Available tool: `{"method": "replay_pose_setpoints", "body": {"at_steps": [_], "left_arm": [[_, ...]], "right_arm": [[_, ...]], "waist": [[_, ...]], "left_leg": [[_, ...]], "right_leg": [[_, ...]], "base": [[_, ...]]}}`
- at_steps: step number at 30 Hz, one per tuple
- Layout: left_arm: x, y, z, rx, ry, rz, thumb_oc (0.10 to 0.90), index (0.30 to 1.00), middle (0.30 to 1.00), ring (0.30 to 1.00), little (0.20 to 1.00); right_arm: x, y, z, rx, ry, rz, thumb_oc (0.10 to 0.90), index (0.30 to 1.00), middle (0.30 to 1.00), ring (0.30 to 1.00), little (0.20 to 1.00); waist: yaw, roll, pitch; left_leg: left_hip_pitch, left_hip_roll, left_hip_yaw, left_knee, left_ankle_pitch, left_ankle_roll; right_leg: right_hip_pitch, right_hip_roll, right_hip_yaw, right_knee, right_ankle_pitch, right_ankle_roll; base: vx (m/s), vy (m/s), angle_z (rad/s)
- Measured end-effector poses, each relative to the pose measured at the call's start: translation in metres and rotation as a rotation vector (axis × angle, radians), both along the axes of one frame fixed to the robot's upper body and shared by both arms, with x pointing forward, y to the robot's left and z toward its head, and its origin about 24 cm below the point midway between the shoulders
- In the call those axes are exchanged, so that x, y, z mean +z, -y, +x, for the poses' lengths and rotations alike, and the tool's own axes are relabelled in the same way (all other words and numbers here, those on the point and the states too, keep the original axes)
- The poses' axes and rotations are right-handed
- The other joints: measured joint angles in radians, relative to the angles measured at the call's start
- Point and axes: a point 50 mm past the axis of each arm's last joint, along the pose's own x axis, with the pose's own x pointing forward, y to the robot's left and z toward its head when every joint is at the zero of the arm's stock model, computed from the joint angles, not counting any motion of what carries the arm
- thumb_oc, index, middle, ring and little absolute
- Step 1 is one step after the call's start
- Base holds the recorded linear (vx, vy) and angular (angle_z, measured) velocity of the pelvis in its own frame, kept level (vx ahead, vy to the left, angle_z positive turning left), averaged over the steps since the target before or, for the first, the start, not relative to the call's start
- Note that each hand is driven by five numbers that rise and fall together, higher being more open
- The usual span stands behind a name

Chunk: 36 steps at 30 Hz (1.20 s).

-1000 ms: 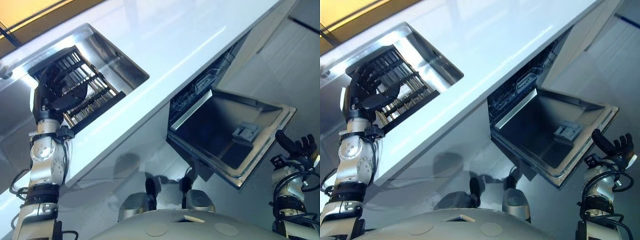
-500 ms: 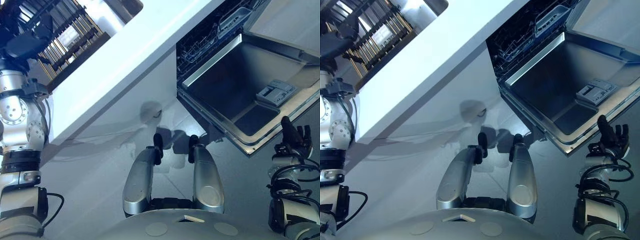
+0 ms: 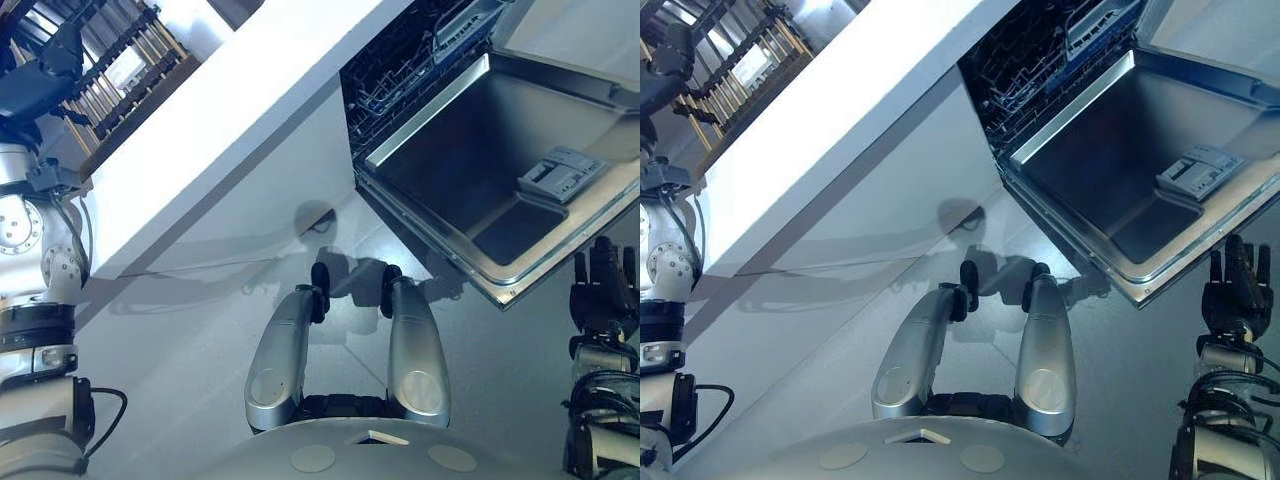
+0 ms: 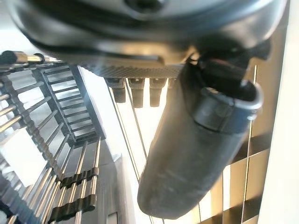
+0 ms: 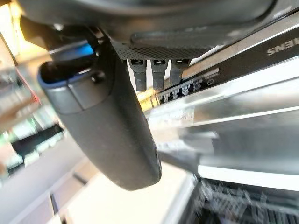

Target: Pick up plates and place into dishwasher.

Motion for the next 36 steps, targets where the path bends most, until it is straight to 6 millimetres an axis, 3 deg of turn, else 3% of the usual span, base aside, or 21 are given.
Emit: {"method": "replay_pose_setpoints", "body": {"at_steps": [3, 7, 9, 11, 12, 14, 15, 16, 17, 19, 23, 27, 29, 33, 36], "left_arm": [[-0.006, -0.004, -0.005, 0.020, -0.003, -0.021, 0.800, 0.900, 0.900, 0.900, 0.900], [-0.021, 0.001, -0.008, 0.025, 0.037, -0.080, 0.800, 0.900, 0.900, 0.900, 0.900], [-0.023, 0.007, -0.006, 0.014, 0.076, -0.108, 0.800, 0.900, 0.900, 0.900, 0.900], [-0.023, 0.023, 0.005, -0.040, 0.083, -0.128, 0.800, 0.900, 0.900, 0.900, 0.900], [-0.024, 0.040, 0.015, -0.111, 0.078, -0.122, 0.800, 0.900, 0.900, 0.900, 0.900], [-0.025, 0.058, 0.022, -0.183, 0.072, -0.118, 0.800, 0.900, 0.900, 0.900, 0.900], [-0.028, 0.064, 0.024, -0.205, 0.068, -0.127, 0.800, 0.900, 0.900, 0.900, 0.900], [-0.030, 0.069, 0.025, -0.219, 0.063, -0.139, 0.800, 0.900, 0.900, 0.900, 0.900], [-0.033, 0.072, 0.027, -0.230, 0.048, -0.143, 0.800, 0.900, 0.900, 0.900, 0.900], [-0.041, 0.072, 0.026, -0.225, 0.019, -0.148, 0.800, 0.900, 0.900, 0.900, 0.900], [-0.059, 0.050, 0.012, -0.119, -0.024, -0.195, 0.800, 0.900, 0.900, 0.900, 0.900], [-0.066, 0.048, 0.009, -0.117, -0.044, -0.195, 0.800, 0.900, 0.900, 0.900, 0.900], [-0.068, 0.049, 0.008, -0.120, -0.052, -0.196, 0.800, 0.900, 0.900, 0.900, 0.900], [-0.077, 0.049, 0.002, -0.118, -0.075, -0.200, 0.800, 0.900, 0.900, 0.900, 0.900], [-0.083, 0.047, -0.010, -0.111, -0.089, -0.196, 0.800, 0.900, 0.900, 0.900, 0.900]], "right_arm": [[0.006, -0.011, 0.005, 0.072, 0.029, -0.024, 0.800, 0.900, 0.900, 0.900, 0.900], [0.016, -0.041, 0.019, 0.182, 0.123, -0.030, 0.800, 0.900, 0.900, 0.900, 0.900], [0.042, -0.103, 0.054, 0.576, 0.225, -0.089, 0.800, 0.900, 0.900, 0.900, 0.900], [0.074, -0.184, 0.087, 0.995, 0.351, -0.151, 0.800, 0.900, 0.900, 0.900, 0.900], [0.095, -0.238, 0.097, 1.237, 0.447, -0.174, 0.800, 0.900, 0.900, 0.900, 0.900], [0.120, -0.288, 0.100, 1.418, 0.567, -0.187, 0.800, 0.900, 0.900, 0.900, 0.900], [0.130, -0.300, 0.099, 1.462, 0.608, -0.202, 0.800, 0.900, 0.900, 0.900, 0.900], [0.137, -0.307, 0.101, 1.475, 0.636, -0.214, 0.800, 0.900, 0.900, 0.900, 0.900], [0.141, -0.304, 0.105, 1.429, 0.625, -0.232, 0.800, 0.900, 0.900, 0.900, 0.900], [0.139, -0.289, 0.114, 1.324, 0.567, -0.252, 0.800, 0.900, 0.900, 0.900, 0.900], [0.123, -0.266, 0.117, 1.223, 0.500, -0.250, 0.800, 0.900, 0.900, 0.900, 0.900], [0.107, -0.257, 0.115, 1.146, 0.436, -0.241, 0.800, 0.900, 0.900, 0.900, 0.900], [0.094, -0.244, 0.116, 1.028, 0.349, -0.294, 0.800, 0.900, 0.900, 0.900, 0.900], [0.089, -0.212, 0.116, 0.726, 0.193, -0.627, 0.800, 0.900, 0.900, 0.900, 0.900], [0.094, -0.172, 0.104, 0.468, 0.096, -0.877, 0.800, 0.900, 0.900, 0.900, 0.900]], "waist": [[0.003, 0.001, -0.001], [0.005, 0.001, 0.000], [0.007, 0.001, -0.001], [0.021, 0.005, -0.003], [0.031, 0.013, -0.012], [0.049, 0.019, -0.026], [0.060, 0.025, -0.043], [0.076, 0.014, -0.061], [0.062, -0.001, -0.079], [0.054, -0.010, -0.102], [0.095, -0.015, -0.113], [0.097, -0.024, -0.119], [0.096, -0.031, -0.129], [0.096, -0.033, -0.146], [0.094, -0.035, -0.158]], "left_leg": [[0.017, 0.003, -0.034, -0.038, 0.016, -0.019], [0.065, 0.024, -0.077, -0.087, 0.029, -0.040], [0.086, 0.038, -0.094, -0.107, 0.031, -0.046], [0.108, 0.044, -0.098, -0.119, 0.033, -0.043], [0.101, 0.031, -0.075, -0.081, 0.022, -0.025], [0.101, 0.000, -0.036, -0.052, 0.004, 0.003], [0.109, -0.010, -0.029, -0.075, 0.004, 0.015], [0.123, -0.022, -0.046, -0.112, 0.021, 0.038], [0.146, -0.030, -0.051, -0.161, 0.041, 0.044], [0.177, -0.030, -0.048, -0.205, 0.077, 0.037], [0.226, -0.027, -0.054, -0.240, 0.085, 0.040], [0.257, -0.026, -0.053, -0.258, 0.085, 0.041], [0.264, -0.024, -0.050, -0.263, 0.086, 0.043], [0.279, -0.025, -0.043, -0.292, 0.094, 0.049], [0.294, -0.026, -0.041, -0.307, 0.093, 0.054]], "right_leg": [[0.012, 0.003, -0.037, -0.037, 0.028, -0.014], [0.060, 0.006, -0.105, -0.088, 0.047, -0.033], [0.075, 0.016, -0.134, -0.113, 0.056, -0.032], [0.107, 0.014, -0.187, -0.141, 0.059, -0.034], [0.130, 0.003, -0.234, -0.157, 0.059, -0.034], [0.154, 0.000, -0.259, -0.173, 0.058, -0.035], [0.158, 0.005, -0.267, -0.172, 0.056, -0.033], [0.159, 0.011, -0.240, -0.157, 0.049, -0.020], [0.175, 0.026, -0.143, -0.149, 0.043, -0.037], [0.203, 0.042, -0.082, -0.177, 0.027, -0.039], [0.271, 0.054, -0.084, -0.238, 0.031, -0.031], [0.304, 0.057, -0.084, -0.263, 0.035, -0.025], [0.312, 0.059, -0.085, -0.275, 0.036, -0.023], [0.324, 0.060, -0.081, -0.297, 0.046, -0.016], [0.344, 0.063, -0.078, -0.331, 0.055, -0.007]], "base": [[0.04, 0.031, -0.26], [0.08, 0.076, -0.37], [0.12, 0.108, -0.43], [0.13, 0.138, -0.09], [0.14, 0.153, 0.26], [0.10, 0.122, 0.42], [0.08, 0.087, 0.40], [0.08, 0.093, 0.98], [0.07, 0.121, 1.43], [0.08, 0.124, 1.21], [0.07, 0.089, 0.13], [0.05, 0.061, 0.00], [0.04, 0.069, -0.01], [0.03, 0.074, -0.02], [0.02, 0.030, -0.01]]}}
